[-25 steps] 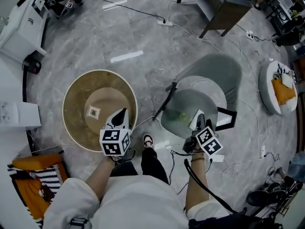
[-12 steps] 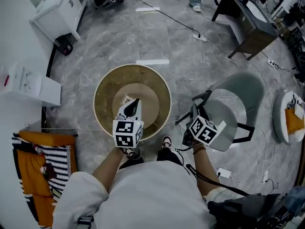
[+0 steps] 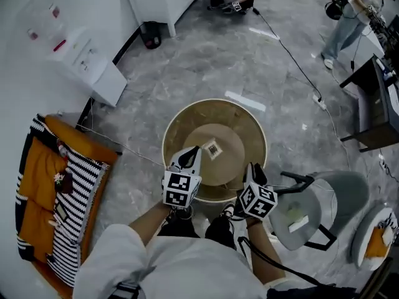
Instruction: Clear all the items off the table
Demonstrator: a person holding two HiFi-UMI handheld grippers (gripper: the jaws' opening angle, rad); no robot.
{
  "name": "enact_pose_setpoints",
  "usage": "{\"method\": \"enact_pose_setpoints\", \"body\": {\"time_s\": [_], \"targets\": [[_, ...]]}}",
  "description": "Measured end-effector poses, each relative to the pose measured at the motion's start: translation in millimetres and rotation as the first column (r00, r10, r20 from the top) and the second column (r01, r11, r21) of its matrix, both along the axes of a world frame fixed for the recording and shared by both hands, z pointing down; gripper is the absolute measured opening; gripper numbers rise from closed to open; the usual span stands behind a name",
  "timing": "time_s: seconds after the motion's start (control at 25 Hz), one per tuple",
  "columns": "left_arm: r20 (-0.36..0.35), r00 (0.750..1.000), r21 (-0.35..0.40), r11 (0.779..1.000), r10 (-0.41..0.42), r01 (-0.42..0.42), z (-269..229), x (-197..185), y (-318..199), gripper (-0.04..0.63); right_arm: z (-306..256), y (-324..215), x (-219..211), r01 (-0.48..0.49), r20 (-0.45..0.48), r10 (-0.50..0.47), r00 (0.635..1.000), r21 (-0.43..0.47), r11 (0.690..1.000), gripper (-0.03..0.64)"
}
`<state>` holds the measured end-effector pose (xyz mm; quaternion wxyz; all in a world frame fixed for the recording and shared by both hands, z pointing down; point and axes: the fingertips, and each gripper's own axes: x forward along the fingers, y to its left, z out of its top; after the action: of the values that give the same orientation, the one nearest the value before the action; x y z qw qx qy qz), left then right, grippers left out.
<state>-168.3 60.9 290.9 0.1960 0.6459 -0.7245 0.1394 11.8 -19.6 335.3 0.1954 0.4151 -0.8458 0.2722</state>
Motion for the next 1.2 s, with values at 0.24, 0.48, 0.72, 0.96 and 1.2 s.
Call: {"method": "enact_pose_setpoints", "body": {"time_s": [0.24,0.48,0.72,0.96,1.2], "targets": [[0.044,0.999,-0.004,1.000,-0.006,0.006,30.6,-17.0,-4.4,0.003,52.0,10.8,-60.3,0.113,0.006,-0.113,0.994,-0.037,0.993,0.118],[-0.026,0.998,-0.010,0.999,-0.049,0.049,75.1,-34.3,-12.2,0.003,105.8,0.8,-103.6,0.181,0.000,-0.181,0.983,-0.077,0.980,0.118],[-0.068,0.987,-0.041,0.989,-0.144,0.142,136.3,-62.8,2.5,0.003,162.5,3.3,-130.2,0.230,-0.021,-0.233,0.972,-0.101,0.968,0.057],[-0.078,0.976,-0.084,0.976,-0.205,0.199,189.4,-86.0,17.3,0.003,207.5,-2.5,-140.6,0.236,-0.066,-0.243,0.968,-0.097,0.967,0.035],[-0.091,0.968,-0.103,0.969,-0.232,0.223,221.6,-97.1,24.4,0.003,241.0,-2.7,-147.6,0.267,-0.155,-0.286,0.946,-0.132,0.954,0.026]]}}
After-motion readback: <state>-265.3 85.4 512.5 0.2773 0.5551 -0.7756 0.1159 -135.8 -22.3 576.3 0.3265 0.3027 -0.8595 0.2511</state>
